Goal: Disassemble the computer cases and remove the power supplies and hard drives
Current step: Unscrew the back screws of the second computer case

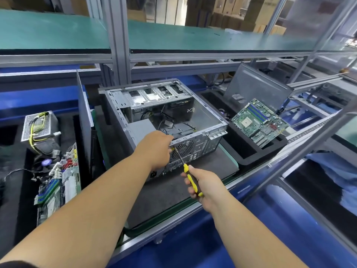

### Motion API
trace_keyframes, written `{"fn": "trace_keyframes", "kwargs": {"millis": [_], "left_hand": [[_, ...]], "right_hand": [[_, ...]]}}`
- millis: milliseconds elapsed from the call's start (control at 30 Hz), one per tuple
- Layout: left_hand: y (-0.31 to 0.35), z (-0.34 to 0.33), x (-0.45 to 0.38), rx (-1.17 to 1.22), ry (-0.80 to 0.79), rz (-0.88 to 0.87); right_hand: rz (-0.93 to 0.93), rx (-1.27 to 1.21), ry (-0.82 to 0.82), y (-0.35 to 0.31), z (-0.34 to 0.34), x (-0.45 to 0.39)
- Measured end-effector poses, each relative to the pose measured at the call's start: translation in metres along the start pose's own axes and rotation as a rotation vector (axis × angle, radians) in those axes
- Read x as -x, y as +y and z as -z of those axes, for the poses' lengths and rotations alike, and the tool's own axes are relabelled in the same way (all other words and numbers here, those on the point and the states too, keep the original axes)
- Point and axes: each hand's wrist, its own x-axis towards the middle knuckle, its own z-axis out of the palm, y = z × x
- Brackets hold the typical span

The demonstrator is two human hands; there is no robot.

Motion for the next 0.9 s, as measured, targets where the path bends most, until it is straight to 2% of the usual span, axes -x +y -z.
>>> {"fn": "trace_keyframes", "kwargs": {"millis": [100, 200, 267, 400, 467, 533, 633, 700, 833, 900], "left_hand": [[-0.001, -0.002, 0.000, 0.001, 0.015, -0.011], [-0.001, -0.002, 0.000, 0.004, 0.032, -0.024], [-0.001, -0.002, 0.001, 0.009, 0.032, -0.021], [-0.001, -0.002, 0.001, 0.009, 0.035, -0.021], [-0.001, -0.002, 0.001, 0.013, 0.037, -0.020], [0.000, -0.001, 0.001, 0.013, 0.038, -0.021], [0.000, -0.001, 0.001, 0.016, 0.028, -0.014], [0.000, 0.000, 0.001, 0.022, 0.026, -0.010], [0.000, 0.000, 0.001, 0.044, 0.033, 0.005], [0.001, -0.002, 0.001, 0.040, 0.048, 0.022]], "right_hand": [[-0.031, -0.245, -0.053, 0.006, 0.001, 0.001], [0.044, -0.259, -0.043, 0.012, -0.002, -0.001], [0.205, -0.056, 0.058, 0.013, -0.004, -0.001], [0.608, 0.840, 0.442, 0.013, -0.006, 0.003], [0.683, 0.949, 0.476, 0.014, -0.006, 0.004], [0.577, 0.821, 0.383, 0.012, -0.004, 0.003], [0.218, 0.301, 0.170, 0.005, -0.004, 0.002], [0.064, 0.056, 0.083, 0.003, -0.001, 0.001], [-0.002, -0.218, -0.040, 0.009, 0.008, -0.001], [0.031, -0.186, -0.036, 0.012, 0.006, -0.002]]}}
